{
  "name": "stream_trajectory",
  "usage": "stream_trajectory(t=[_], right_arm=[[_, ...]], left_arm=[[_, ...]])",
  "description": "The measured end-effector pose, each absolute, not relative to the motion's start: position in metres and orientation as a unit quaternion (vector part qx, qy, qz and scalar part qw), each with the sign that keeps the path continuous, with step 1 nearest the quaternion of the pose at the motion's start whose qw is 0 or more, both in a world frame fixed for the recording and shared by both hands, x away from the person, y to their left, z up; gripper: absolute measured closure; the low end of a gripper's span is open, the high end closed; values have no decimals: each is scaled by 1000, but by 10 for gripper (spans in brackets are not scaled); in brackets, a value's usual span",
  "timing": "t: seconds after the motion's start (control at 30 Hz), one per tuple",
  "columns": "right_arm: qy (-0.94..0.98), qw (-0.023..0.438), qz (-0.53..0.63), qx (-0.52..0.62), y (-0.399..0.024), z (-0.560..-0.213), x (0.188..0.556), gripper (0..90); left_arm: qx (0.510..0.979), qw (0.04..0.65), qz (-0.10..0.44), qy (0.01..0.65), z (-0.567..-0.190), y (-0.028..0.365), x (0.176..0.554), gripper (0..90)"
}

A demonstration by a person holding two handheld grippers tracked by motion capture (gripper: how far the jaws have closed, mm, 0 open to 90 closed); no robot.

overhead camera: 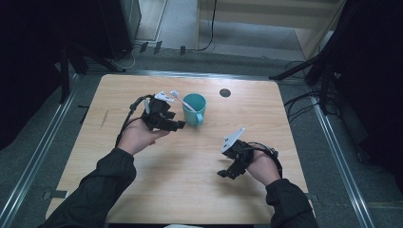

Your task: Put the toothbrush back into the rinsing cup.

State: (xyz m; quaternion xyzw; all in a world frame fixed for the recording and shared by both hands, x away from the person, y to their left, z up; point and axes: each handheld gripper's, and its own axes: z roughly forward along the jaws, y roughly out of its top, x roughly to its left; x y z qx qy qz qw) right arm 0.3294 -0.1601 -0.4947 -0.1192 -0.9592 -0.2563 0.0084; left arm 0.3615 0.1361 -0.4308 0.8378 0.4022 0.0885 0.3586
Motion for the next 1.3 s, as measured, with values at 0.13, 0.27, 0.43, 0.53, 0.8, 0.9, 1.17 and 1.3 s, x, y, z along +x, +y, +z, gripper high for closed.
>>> stream_trajectory(t=[0.13, 0.27, 0.43, 0.53, 0.8, 0.9, 1.17, 1.3], right_arm=[[-958, 11, -259, -125, -160, -495, 329, 172], [-958, 11, -257, -127, -160, -497, 329, 172], [-959, 9, -254, -129, -160, -497, 328, 172], [-958, 8, -255, -129, -160, -496, 328, 172], [-959, 10, -253, -124, -160, -495, 327, 172], [-961, 8, -252, -117, -159, -495, 327, 172], [-962, 5, -249, -112, -158, -496, 327, 173], [-963, 8, -244, -112, -158, -496, 327, 174]], left_arm=[[834, 362, 85, 407, -437, 146, 350, 400], [833, 364, 87, 407, -443, 156, 338, 396], [824, 363, 80, 427, -450, 168, 324, 396], [823, 363, 80, 430, -455, 173, 314, 396], [822, 358, 67, 438, -479, 181, 296, 402], [821, 363, 57, 436, -484, 182, 293, 390], [824, 350, 60, 442, -492, 183, 295, 392], [823, 347, 64, 446, -493, 185, 296, 391]])
